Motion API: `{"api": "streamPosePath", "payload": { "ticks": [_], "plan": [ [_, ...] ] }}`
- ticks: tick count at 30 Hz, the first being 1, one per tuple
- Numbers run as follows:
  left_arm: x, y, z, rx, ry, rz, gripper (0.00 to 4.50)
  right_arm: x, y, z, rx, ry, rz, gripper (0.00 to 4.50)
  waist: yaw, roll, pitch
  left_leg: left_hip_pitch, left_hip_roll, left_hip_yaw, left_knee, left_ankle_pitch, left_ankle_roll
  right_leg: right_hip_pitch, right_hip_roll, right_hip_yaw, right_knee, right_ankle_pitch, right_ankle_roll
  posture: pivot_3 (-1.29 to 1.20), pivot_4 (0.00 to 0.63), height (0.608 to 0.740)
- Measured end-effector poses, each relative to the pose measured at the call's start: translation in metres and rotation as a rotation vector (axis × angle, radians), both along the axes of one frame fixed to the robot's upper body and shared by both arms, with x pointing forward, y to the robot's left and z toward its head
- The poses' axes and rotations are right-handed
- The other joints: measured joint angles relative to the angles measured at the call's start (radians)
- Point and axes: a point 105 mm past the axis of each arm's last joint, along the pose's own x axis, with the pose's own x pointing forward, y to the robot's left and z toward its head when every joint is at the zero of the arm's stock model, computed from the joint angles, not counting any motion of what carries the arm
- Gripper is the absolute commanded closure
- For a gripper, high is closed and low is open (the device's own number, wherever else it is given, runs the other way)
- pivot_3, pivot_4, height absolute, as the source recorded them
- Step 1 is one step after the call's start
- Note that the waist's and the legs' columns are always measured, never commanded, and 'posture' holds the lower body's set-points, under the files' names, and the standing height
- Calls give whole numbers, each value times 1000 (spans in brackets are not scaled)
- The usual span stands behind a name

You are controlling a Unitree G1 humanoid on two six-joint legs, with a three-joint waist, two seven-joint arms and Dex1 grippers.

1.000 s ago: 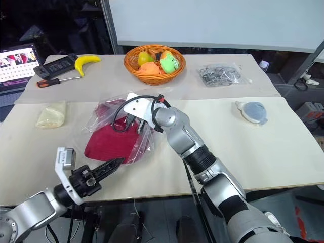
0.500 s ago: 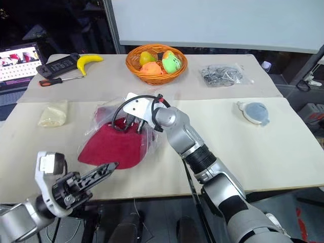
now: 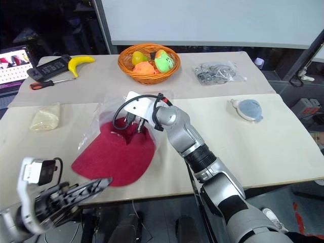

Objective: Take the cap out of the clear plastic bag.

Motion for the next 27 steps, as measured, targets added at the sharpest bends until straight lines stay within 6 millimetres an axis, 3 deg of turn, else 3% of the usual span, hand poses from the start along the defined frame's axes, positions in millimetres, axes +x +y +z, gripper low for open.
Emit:
{"api": "streamPosePath", "payload": {
  "ticks": [4, 9, 14, 18, 20, 23, 25, 27],
  "plan": [
    [-23, 8, 20, 91, -27, -206, 4465, 3, -5, -3, -8, 10, -15, 4500, 3, 0, 0, 0, 0, 1, 0, 0, 0, -1, 0, -1, 0, -1, -1, 0, 150, 740],
    [-22, 23, 59, 215, -169, -327, 4465, 3, -5, -4, -10, 10, -14, 4500, -4, 0, 0, 0, 2, 1, -2, 0, 0, -2, 1, -1, 0, -2, -2, 0, 150, 740],
    [-7, 36, 102, 237, -338, -331, 4465, 6, -8, -7, -18, 14, -18, 4500, -8, 0, 0, 0, 2, 1, -5, 0, 0, -4, 2, 0, 1, -2, -3, 0, 150, 740],
    [10, 55, 163, 153, -579, -249, 4465, 6, -7, -10, -22, 20, -11, 4500, -9, -2, 1, -1, 5, 0, -4, 1, -1, -5, 6, 1, 2, -2, -3, 0, 150, 740],
    [13, 63, 183, 69, -735, -179, 4465, 6, -6, -12, -24, 23, -9, 4500, -9, 0, 1, -1, 6, 1, -5, 1, -1, -4, 7, 1, 1, -2, -2, 0, 150, 740],
    [43, 72, 196, -195, -872, 10, 4465, 8, -8, -15, -31, 35, -18, 4500, 10, -2, 2, 1, 10, -1, -2, 1, -2, -2, 11, -1, 5, -1, -3, 0, 150, 740],
    [76, 71, 193, -279, -805, 181, 4465, 6, -3, -16, -27, 38, -5, 4500, 18, -11, -1, 0, 13, -2, 2, 1, -3, -2, 13, -1, 8, 0, -6, 0, 150, 740],
    [107, 62, 174, -231, -680, 368, 4465, 4, 1, -15, -25, 34, 10, 4500, 16, -12, -1, 0, 11, -1, 3, 1, -4, -2, 10, 2, 8, 2, -4, 0, 150, 740]
  ]
}}
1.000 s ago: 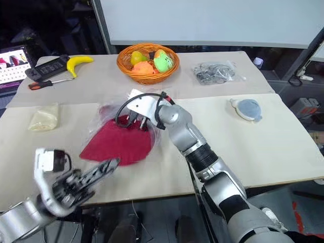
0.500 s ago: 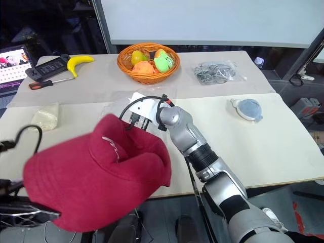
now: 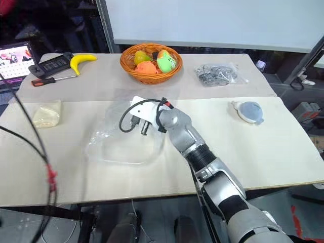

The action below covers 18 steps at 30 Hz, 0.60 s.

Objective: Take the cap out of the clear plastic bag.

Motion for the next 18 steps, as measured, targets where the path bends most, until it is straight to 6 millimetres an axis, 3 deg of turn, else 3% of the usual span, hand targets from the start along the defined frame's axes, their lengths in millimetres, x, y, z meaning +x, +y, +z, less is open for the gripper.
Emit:
{"api": "streamPosePath", "payload": {
  "ticks": [4, 6, 12, 13, 15, 18],
  "plan": [
    [43, -12, -47, -25, 248, 218, 4465, 1, -2, 1, -5, -5, -5, 4500, 7, 0, 0, -1, -1, 1, 0, 0, 0, -1, 0, 1, -1, 1, 1, 0, 150, 740],
    [65, -12, -83, -24, 405, 332, 4465, 1, -4, 2, -8, -15, -8, 4500, 7, 0, 0, -1, -1, 1, 0, 0, 0, -2, 0, 1, 0, 1, 1, 0, 150, 740],
    [88, 9, -178, -10, 810, 587, 4465, 2, -14, 5, -25, -33, -30, 4500, 4, 0, 0, -2, -1, 2, -1, 1, -1, -6, 1, 3, 2, 1, 1, 0, 150, 740],
    [89, 16, -191, 12, 862, 636, 3806, 2, -15, 4, -26, -29, -36, 4500, 4, 0, 0, -2, -1, 2, -1, 1, -2, -6, 1, 3, 3, 1, 1, 0, 150, 740],
    [90, 26, -213, 82, 932, 712, 3244, 2, -16, 2, -26, -22, -42, 4500, 6, 0, 0, -2, -2, 2, -1, 2, -3, -7, 1, 3, 3, 1, 1, 0, 150, 740],
    [89, 26, -226, 112, 978, 711, 2246, 1, -16, 3, -24, -23, -41, 4500, 7, 0, 0, -2, -2, 2, -1, 3, -4, -6, 1, 3, 4, 1, 1, 0, 150, 740]
  ]
}}
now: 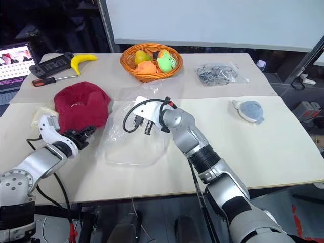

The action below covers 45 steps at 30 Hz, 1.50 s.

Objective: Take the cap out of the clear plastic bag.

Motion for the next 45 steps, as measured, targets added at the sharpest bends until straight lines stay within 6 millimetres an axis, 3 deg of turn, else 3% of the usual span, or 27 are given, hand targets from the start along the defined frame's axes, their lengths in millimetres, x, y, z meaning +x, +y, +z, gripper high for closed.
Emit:
{"api": "streamPosePath", "payload": {
  "ticks": [6, 10, 15, 24, 32, 35, 40, 43, 45],
  "plan": [
    [2, 5, -11, 11, 26, -6, 112, -3, -6, -8, 27, 56, 3, 4500, 2, 0, 0, 0, 0, 0, 0, 0, -1, 0, 0, 0, 0, 0, 0, 0, 150, 740],
    [1, 7, -12, 17, 22, -11, 21, -2, -29, -18, 60, 155, -22, 4500, 2, 0, 0, 0, 0, 0, 0, 1, -1, 0, 0, 0, 0, 0, 0, 0, 150, 740],
    [2, 7, -11, 9, 14, -12, 0, 1, -50, -9, 78, 162, -48, 3108, -3, 0, 0, 0, 0, 0, 0, 1, -1, 0, 0, 0, 0, 0, 0, 0, 150, 740],
    [4, 1, -9, -9, 5, -27, 0, -1, -43, -10, 121, 196, -41, 53, 0, 0, 0, 0, 0, 0, 0, 1, -1, 0, 0, 0, 1, 0, 0, 0, 150, 740],
    [1, -2, -6, -12, -5, -64, 0, -19, -43, -7, 71, 199, 70, 53, 0, 0, 0, 0, 0, 0, 0, 1, -1, 0, 0, 0, 0, 0, 0, 0, 150, 740],
    [-15, -6, 5, 12, -41, -171, 0, -39, -50, -9, 29, 268, 194, 53, -1, 0, 0, 0, 0, 0, 0, 1, -1, 0, 0, 0, 0, 0, 0, 0, 150, 740],
    [-51, -14, 19, 56, -99, -344, 0, -52, -73, 2, 50, 358, 271, 53, -8, 1, 0, 1, 1, 0, 0, 1, -1, 1, 0, 0, 0, 0, -1, 0, 150, 740],
    [-66, -4, 26, 116, -122, -357, 0, -55, -81, 10, 115, 404, 303, 53, -7, 1, 1, 2, 2, 0, -1, 1, -1, 1, 1, 0, 0, 0, -2, 0, 150, 740],
    [-71, 12, 36, 155, -175, -302, 0, -50, -87, 22, 250, 435, 295, 53, -7, 2, 1, 2, 2, 1, -1, 1, -1, 1, 1, 0, 0, 0, -2, 0, 150, 740]
  ]
}}
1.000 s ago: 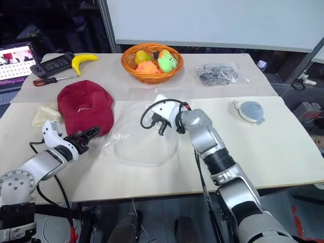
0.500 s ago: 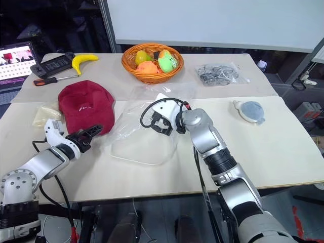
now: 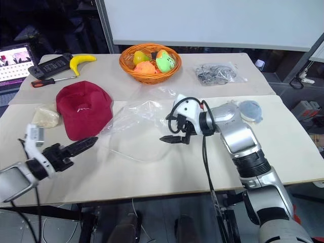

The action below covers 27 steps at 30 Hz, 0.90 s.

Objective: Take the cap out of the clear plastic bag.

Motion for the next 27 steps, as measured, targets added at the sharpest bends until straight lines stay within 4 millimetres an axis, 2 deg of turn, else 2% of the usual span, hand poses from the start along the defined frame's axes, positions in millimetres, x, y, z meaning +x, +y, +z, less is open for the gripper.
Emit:
{"api": "streamPosePath", "payload": {
  "ticks": [3, 4, 5, 6, 8, 11, 14, 16, 17, 19, 21, 27],
  "plan": [
    [3, 43, 15, 54, -94, 225, 0, 31, -24, 27, 145, -19, -215, 53, 4, 0, 0, 0, 0, 0, 0, 1, -1, 0, 0, 0, 0, 0, 0, 0, 150, 740],
    [4, 69, 22, 58, -137, 374, 0, 44, -37, 40, 210, -49, -330, 53, 6, 0, 0, 0, 0, 0, 0, 1, -1, 0, 0, 0, 0, 0, -1, 0, 150, 740],
    [-2, 104, 26, 38, -179, 577, 0, 56, -59, 48, 265, -82, -469, 53, 8, -1, -1, 0, 0, 0, -1, 1, -1, 0, 0, 0, -2, 0, -1, 0, 150, 740],
    [-6, 114, 25, 31, -185, 634, 0, 58, -64, 49, 274, -86, -507, 53, 8, -1, -1, 0, 0, 0, -1, 1, -1, 1, 0, 0, -3, 0, -1, 0, 150, 740],
    [-17, 138, 16, 51, -188, 815, 0, 67, -80, 40, 310, -91, -649, 53, 9, -1, -1, -1, -1, 1, -4, 1, -1, 0, -1, 0, -6, 0, 0, 0, 150, 740],
    [-30, 157, -3, 53, -164, 983, 0, 79, -102, 21, 299, -100, -852, 53, 10, -1, -1, -3, -1, 2, -4, 1, -1, -2, -2, 1, -6, 1, 0, 0, 150, 740],
    [-52, 189, -31, 174, -73, 1210, 0, 85, -138, -3, 135, -234, -1095, 53, 10, -2, -1, -3, -1, 2, -4, 1, -1, -2, -1, 1, -5, 1, 0, 0, 150, 740],
    [-61, 199, -39, 272, -48, 1281, 0, 83, -149, -21, 115, -209, -1164, 53, 9, -2, -1, -3, -1, 2, -4, 1, -1, -2, -1, 1, -5, 1, 0, 0, 150, 740],
    [-59, 198, -38, 321, -55, 1282, 0, 83, -149, -33, 117, -181, -1173, 53, 8, -2, -1, -2, -1, 2, -4, 1, -1, -2, -1, 1, -4, 1, 0, 0, 150, 740],
    [-50, 192, -37, 329, -80, 1249, 0, 83, -144, -41, 129, -166, -1162, 53, 8, -1, -1, -2, -1, 2, -4, 2, -2, -2, -1, 1, -3, 1, 0, 0, 150, 740],
    [-39, 185, -38, 301, -99, 1210, 0, 84, -141, -41, 152, -168, -1150, 53, 7, -1, -1, -2, -1, 2, -4, 2, -2, -1, -1, 1, -3, 2, 0, 0, 150, 740],
    [-26, 182, -43, 325, -105, 1157, 0, 85, -149, -39, 145, -215, -1155, 53, 3, -2, -1, -2, -1, 2, -4, 2, -2, -1, 0, 1, -3, 2, 0, 0, 150, 740]
  ]
}}
